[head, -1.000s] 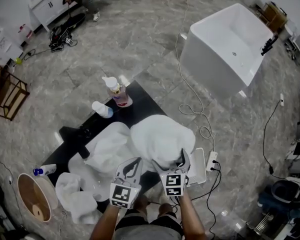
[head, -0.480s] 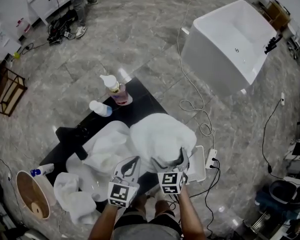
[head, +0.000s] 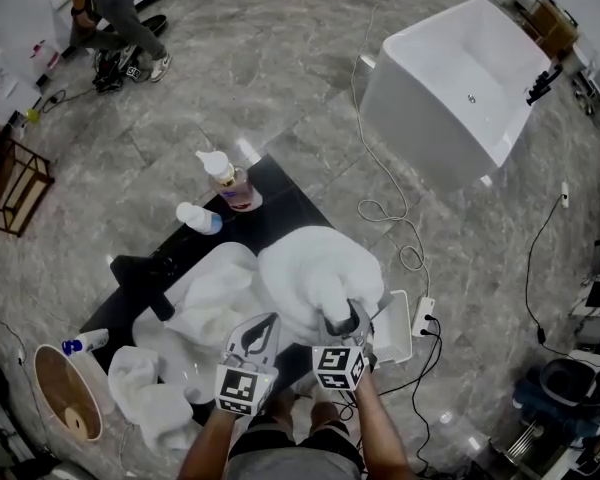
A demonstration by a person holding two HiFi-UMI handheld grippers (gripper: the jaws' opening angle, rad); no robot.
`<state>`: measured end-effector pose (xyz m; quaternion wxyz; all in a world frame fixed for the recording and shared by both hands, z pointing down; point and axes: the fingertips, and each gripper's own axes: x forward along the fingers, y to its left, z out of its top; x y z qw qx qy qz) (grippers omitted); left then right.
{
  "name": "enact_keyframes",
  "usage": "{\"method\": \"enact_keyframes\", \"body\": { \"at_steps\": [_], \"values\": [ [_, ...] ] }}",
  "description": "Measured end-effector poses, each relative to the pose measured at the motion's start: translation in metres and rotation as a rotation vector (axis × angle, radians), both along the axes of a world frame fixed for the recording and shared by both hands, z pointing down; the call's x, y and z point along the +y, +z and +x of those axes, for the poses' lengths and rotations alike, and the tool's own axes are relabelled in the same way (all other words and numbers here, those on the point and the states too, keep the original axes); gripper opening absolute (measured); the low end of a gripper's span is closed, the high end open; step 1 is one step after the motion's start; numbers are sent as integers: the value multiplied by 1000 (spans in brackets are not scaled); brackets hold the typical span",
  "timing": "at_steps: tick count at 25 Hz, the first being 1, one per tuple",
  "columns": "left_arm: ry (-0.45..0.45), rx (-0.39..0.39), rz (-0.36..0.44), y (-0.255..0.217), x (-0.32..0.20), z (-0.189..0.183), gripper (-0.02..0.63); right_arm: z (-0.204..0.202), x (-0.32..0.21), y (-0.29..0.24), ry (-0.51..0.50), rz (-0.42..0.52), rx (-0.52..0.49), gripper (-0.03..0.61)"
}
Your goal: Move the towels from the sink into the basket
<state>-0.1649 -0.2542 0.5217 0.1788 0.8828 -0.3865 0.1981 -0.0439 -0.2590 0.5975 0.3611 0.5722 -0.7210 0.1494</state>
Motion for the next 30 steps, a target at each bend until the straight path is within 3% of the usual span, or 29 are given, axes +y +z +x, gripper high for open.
{"method": "enact_keyframes", "body": {
  "at_steps": [5, 13, 22, 30],
  "values": [
    [-4, -6, 12, -5, 3, -1, 9, 5, 0, -4, 45, -42, -140, 153],
    [-4, -6, 46, -23, 9, -1, 9, 4, 2, -11, 47, -14, -161, 138],
    [-3, 0, 112, -61, 13, -5, 9, -4, 11, -51, 52, 27, -281, 112],
    [16, 12, 195, -106, 23, 2, 9, 8, 22, -126, 69, 169, -305, 107]
  ]
}}
